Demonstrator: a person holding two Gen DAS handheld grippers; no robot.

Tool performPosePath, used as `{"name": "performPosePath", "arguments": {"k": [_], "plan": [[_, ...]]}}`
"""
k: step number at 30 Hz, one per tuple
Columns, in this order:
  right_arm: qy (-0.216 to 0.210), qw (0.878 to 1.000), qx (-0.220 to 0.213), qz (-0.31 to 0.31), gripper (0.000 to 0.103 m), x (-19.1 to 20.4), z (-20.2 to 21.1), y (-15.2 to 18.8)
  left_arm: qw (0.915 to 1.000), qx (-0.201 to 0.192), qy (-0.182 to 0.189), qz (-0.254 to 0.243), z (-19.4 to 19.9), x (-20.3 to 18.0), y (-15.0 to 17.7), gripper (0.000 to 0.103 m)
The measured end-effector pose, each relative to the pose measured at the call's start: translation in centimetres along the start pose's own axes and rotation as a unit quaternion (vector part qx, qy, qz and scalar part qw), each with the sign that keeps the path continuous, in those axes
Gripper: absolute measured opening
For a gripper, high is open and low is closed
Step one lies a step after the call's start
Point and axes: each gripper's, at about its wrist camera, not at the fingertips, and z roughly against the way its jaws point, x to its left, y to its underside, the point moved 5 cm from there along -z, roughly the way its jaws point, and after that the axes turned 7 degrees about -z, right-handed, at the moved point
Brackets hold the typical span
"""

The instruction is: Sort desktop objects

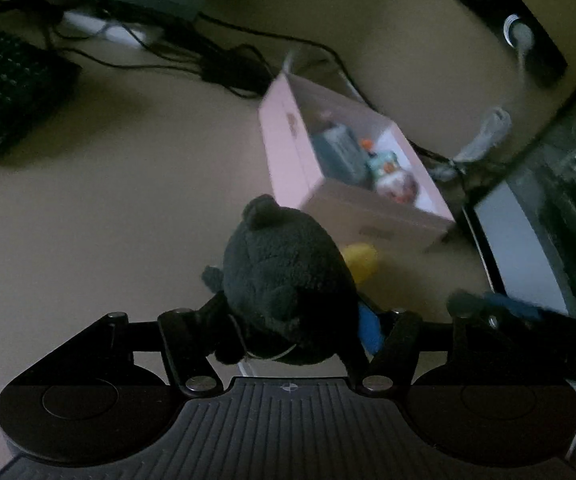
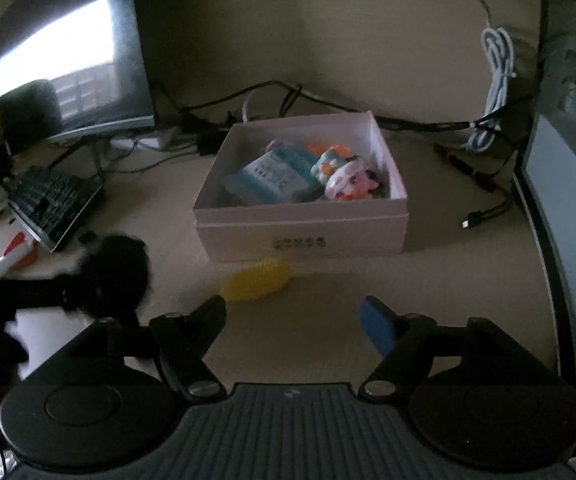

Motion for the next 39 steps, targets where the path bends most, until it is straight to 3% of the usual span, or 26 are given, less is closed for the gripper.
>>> {"name": "performPosePath", "arguments": {"k": [5,12,17,21,25,29,35,39], "plan": [[0.003,1.000,0.005,0.018,0.077,0.9,-0.6,0.4,0.9996,-0.006,-0.025,0.015,1.1,1.9,0.6,0.081],[-0.009,0.998,0.019,0.057,0.080,4.0,-1.7,1.6,0.9923,-0.042,-0.113,0.028,4.3,7.3,0.0,0.096],[-0.047,0.995,0.035,0.076,0.080,7.1,-2.2,2.0,0.9854,-0.032,-0.160,0.049,5.3,10.6,1.2,0.094],[-0.078,0.992,0.053,0.085,0.082,10.4,-3.1,2.2,0.9844,-0.034,-0.153,0.080,6.4,12.2,2.3,0.095],[-0.109,0.986,0.066,0.111,0.082,14.4,-3.9,2.7,0.9793,-0.052,-0.169,0.098,8.9,13.8,2.7,0.095],[-0.111,0.982,0.062,0.137,0.086,17.4,-4.6,3.6,0.9767,-0.068,-0.178,0.099,11.6,15.1,2.8,0.096],[-0.092,0.984,0.045,0.145,0.087,19.5,-5.1,3.7,0.9862,-0.072,-0.138,0.057,11.9,13.6,2.6,0.099],[-0.061,0.987,0.034,0.144,0.087,18.6,-4.6,3.3,0.9935,-0.059,-0.097,0.008,10.3,11.1,2.6,0.100]]}}
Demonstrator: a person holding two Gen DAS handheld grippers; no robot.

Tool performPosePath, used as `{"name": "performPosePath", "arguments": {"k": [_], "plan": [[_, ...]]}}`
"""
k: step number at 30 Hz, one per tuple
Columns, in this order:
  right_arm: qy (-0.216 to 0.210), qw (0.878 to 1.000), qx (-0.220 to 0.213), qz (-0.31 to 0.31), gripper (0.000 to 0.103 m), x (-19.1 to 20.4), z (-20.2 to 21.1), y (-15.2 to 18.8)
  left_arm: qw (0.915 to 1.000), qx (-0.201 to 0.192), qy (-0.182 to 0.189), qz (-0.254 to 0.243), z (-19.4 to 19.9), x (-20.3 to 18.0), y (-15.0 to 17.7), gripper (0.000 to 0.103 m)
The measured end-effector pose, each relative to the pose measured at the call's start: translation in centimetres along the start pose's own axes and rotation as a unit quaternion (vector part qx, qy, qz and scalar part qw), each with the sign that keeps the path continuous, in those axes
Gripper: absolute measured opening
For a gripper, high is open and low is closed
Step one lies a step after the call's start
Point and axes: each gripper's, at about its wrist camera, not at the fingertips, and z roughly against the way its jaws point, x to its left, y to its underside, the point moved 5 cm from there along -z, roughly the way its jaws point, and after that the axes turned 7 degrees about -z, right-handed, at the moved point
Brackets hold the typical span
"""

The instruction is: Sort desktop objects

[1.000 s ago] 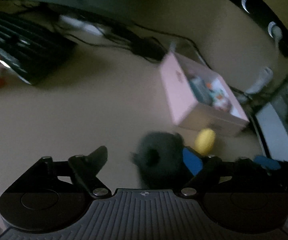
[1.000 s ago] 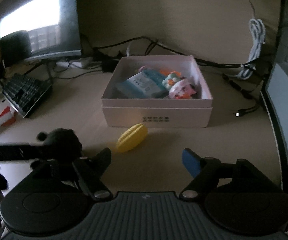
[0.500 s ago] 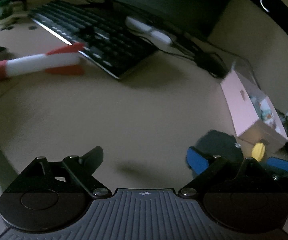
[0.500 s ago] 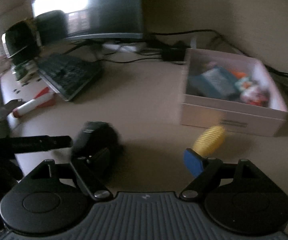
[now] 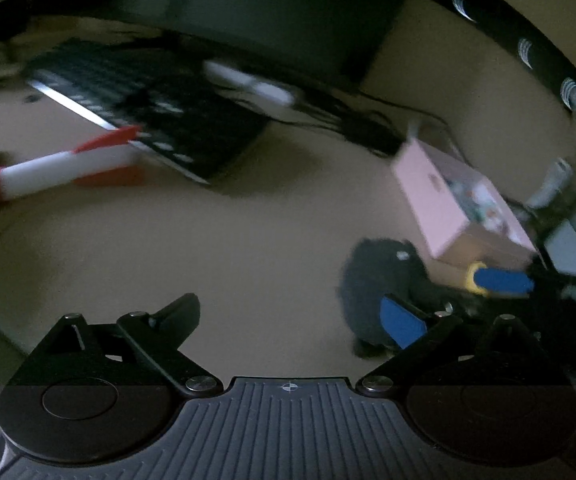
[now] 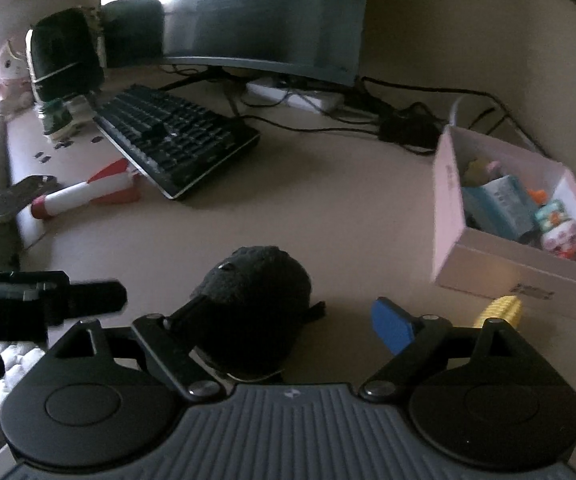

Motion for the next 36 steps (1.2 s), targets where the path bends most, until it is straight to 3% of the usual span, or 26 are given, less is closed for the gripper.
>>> {"name": "performPosePath", "arguments": {"k": [4,8,11,14,16,18,20,22,27,29,30,32,36], "plan": [[0.038,0.999,0.003,-0.039,0.087,-2.9,1.7,0.4,0.9982,0.022,0.048,-0.027,-1.8,-2.8,0.3,0.100],[0.088,0.993,0.000,-0.084,0.087,-7.4,3.6,0.9,0.9970,0.041,0.059,-0.028,-3.6,-4.9,0.7,0.100],[0.111,0.989,-0.012,-0.099,0.087,-10.8,4.6,1.1,0.9978,0.046,0.040,-0.024,-4.2,-6.3,0.8,0.100],[0.117,0.988,-0.022,-0.097,0.087,-13.7,4.7,1.5,0.9986,0.044,-0.016,-0.024,-4.0,-7.3,0.7,0.100],[0.115,0.989,-0.021,-0.087,0.080,-15.0,4.3,1.7,0.9977,0.037,-0.057,-0.005,-3.4,-7.7,0.8,0.100],[0.115,0.990,-0.023,-0.073,0.066,-16.4,3.9,1.7,0.9947,0.037,-0.093,0.024,-2.7,-7.7,1.1,0.100],[0.109,0.990,-0.036,-0.086,0.066,-18.4,4.0,1.2,0.9914,0.035,-0.116,0.050,-1.9,-8.0,1.5,0.100],[0.116,0.985,-0.056,-0.113,0.066,-20.8,4.0,0.2,0.9896,0.034,-0.125,0.063,-1.0,-8.5,2.0,0.100],[0.194,0.961,-0.096,-0.172,0.069,-26.8,2.0,-2.9,0.9887,0.045,-0.134,0.049,0.2,-9.8,2.5,0.100],[0.231,0.952,-0.107,-0.171,0.064,-28.4,0.5,-4.1,0.9887,0.048,-0.136,0.041,0.3,-9.9,2.5,0.100],[0.234,0.951,-0.105,-0.171,0.054,-29.2,-0.2,-4.5,0.9893,0.048,-0.133,0.037,0.2,-9.9,2.4,0.100],[0.226,0.953,-0.092,-0.179,0.045,-30.3,-1.6,-5.4,0.9918,0.045,-0.116,0.028,0.0,-10.0,2.2,0.100],[0.211,0.962,-0.062,-0.162,0.039,-30.7,-3.7,-6.1,0.9943,0.047,-0.091,0.029,-0.8,-9.6,2.0,0.100]]}}
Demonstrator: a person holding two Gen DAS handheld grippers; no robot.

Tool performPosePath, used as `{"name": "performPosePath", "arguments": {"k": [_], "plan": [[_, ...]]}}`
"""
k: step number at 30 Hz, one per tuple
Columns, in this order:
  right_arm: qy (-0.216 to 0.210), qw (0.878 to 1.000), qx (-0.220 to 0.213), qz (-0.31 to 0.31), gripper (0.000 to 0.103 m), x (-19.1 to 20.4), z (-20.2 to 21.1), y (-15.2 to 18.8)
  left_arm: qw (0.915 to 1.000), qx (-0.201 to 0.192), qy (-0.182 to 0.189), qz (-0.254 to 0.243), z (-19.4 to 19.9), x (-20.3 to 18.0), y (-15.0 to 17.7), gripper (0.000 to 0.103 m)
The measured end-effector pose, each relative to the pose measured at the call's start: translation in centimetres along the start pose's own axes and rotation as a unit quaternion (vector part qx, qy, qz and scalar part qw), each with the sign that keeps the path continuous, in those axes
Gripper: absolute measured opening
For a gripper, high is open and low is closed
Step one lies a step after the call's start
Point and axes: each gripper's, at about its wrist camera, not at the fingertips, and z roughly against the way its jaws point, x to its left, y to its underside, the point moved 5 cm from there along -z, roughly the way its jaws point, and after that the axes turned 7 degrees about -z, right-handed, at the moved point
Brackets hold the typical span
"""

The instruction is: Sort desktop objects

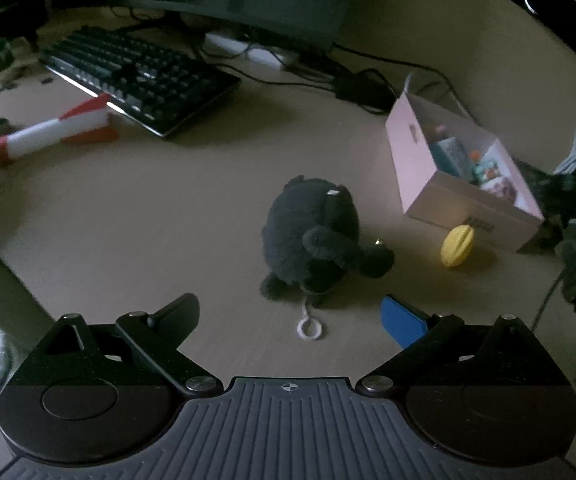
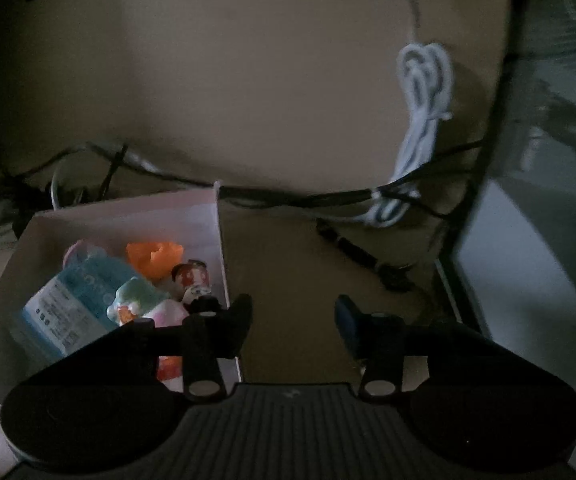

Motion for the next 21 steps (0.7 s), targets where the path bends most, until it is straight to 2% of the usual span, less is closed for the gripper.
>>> {"name": "performPosePath", "arguments": {"k": [4,6,8,10,12,14,16,19,20,21], "plan": [[0.006,0.997,-0.008,0.072,0.027,1.9,0.2,0.5,0.9997,-0.012,0.023,0.001,0.1,0.5,0.1,0.100],[-0.003,0.996,0.002,0.092,0.011,3.0,0.7,0.6,0.9994,-0.011,0.034,0.001,0.0,1.0,0.1,0.100],[-0.007,0.994,0.007,0.110,0.003,4.2,0.9,1.1,0.9991,-0.016,0.039,-0.002,-0.1,1.5,0.1,0.100],[0.001,0.992,0.002,0.125,0.003,5.3,1.0,1.3,0.9988,-0.025,0.042,-0.009,-0.2,1.7,0.0,0.100],[-0.013,0.992,0.000,0.125,0.003,6.1,1.0,1.5,0.9988,-0.030,0.035,-0.015,-0.4,1.8,-0.2,0.100],[-0.035,0.992,0.003,0.120,0.003,6.6,1.2,1.4,0.9985,-0.030,0.042,-0.016,-0.5,1.7,-0.2,0.100],[-0.040,0.993,0.003,0.109,0.003,6.7,1.8,1.4,0.9980,-0.030,0.048,-0.026,-0.4,1.4,-0.3,0.100],[-0.046,0.995,-0.015,0.082,0.008,6.1,4.7,1.4,0.9971,-0.033,0.053,-0.045,-0.4,0.9,-0.6,0.100],[-0.053,0.996,-0.020,0.072,0.021,5.8,6.1,1.7,0.9967,-0.035,0.054,-0.049,-0.5,0.8,-0.7,0.101],[-0.062,0.996,-0.021,0.063,0.042,5.5,7.4,2.2,0.9962,-0.038,0.056,-0.054,-0.7,0.6,-0.7,0.101]]}}
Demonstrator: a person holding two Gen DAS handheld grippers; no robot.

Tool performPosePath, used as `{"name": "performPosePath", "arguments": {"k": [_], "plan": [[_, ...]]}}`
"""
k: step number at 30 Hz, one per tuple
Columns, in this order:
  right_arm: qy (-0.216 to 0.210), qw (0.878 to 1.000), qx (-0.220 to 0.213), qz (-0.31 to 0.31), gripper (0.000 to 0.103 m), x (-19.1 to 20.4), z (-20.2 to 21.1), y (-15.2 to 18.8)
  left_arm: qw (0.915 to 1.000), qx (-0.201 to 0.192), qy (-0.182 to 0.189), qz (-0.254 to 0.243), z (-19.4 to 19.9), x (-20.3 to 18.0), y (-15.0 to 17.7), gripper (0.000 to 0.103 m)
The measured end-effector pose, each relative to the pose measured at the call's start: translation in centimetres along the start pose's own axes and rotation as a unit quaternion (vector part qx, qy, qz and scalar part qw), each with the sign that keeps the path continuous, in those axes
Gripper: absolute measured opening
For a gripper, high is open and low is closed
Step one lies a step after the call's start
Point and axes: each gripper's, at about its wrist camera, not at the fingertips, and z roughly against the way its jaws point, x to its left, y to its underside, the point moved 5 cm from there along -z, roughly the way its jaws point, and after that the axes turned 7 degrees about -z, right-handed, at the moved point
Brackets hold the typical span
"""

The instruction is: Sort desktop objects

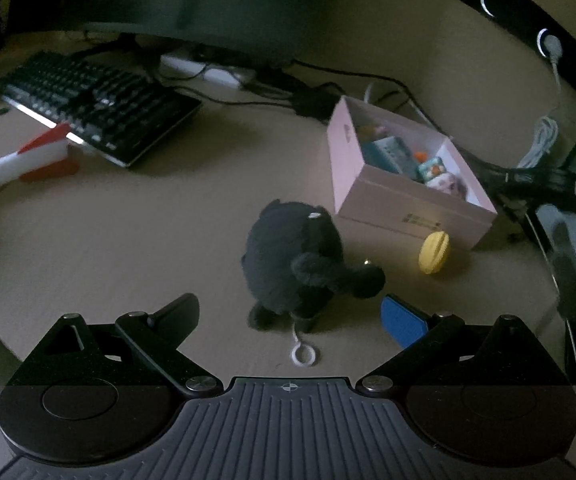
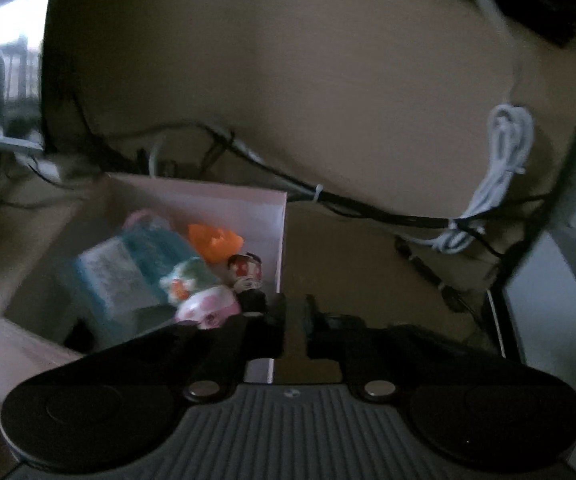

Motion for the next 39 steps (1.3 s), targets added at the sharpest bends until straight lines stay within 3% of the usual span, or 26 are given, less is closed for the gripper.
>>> {"name": "performPosePath", "arguments": {"k": [2,6,11,16,18,20,23,27,29,32,37,39], "plan": [[-0.031,1.000,0.000,-0.001,0.063,0.6,2.5,1.6,0.9999,-0.009,0.006,-0.010,-0.7,-0.3,0.1,0.101],[-0.085,0.995,0.039,0.038,0.065,3.8,4.1,5.7,0.9998,0.007,0.013,-0.009,-2.1,-0.7,0.9,0.101],[-0.109,0.989,0.073,0.069,0.065,7.2,2.7,8.3,0.9994,0.004,0.028,-0.022,-1.3,-1.0,0.8,0.101],[-0.029,0.989,0.052,0.137,0.058,7.9,0.7,9.7,0.9993,0.004,0.035,-0.010,-2.1,-0.6,0.3,0.101],[0.024,0.990,0.040,0.130,0.058,6.6,0.8,9.7,0.9990,0.013,0.039,-0.015,-2.8,-1.0,0.4,0.101],[0.052,0.992,0.045,0.108,0.058,4.9,1.1,9.8,0.9983,0.021,0.050,-0.022,-3.4,-1.7,0.4,0.101],[0.065,0.992,0.044,0.100,0.058,2.9,1.7,9.7,0.9965,0.029,0.074,-0.026,-4.3,-3.4,0.3,0.101],[0.050,0.996,0.043,0.066,0.059,0.4,2.4,8.8,0.9882,0.043,0.145,-0.025,-5.2,-6.5,0.3,0.101],[0.050,0.996,0.047,0.052,0.060,-0.6,2.7,8.6,0.9861,0.043,0.155,-0.043,-5.1,-7.8,0.5,0.101],[0.039,0.998,0.045,0.034,0.065,-1.7,3.4,8.6,0.9893,0.017,0.125,-0.074,-4.1,-8.0,0.4,0.101],[0.022,0.998,0.041,0.035,0.076,-2.7,4.4,9.4,0.9938,-0.051,0.030,-0.094,-2.5,-5.4,-0.5,0.101],[0.020,0.998,0.036,0.040,0.085,-2.5,4.5,9.7,0.9948,-0.048,0.011,-0.089,-2.6,-4.1,-0.9,0.101]]}}
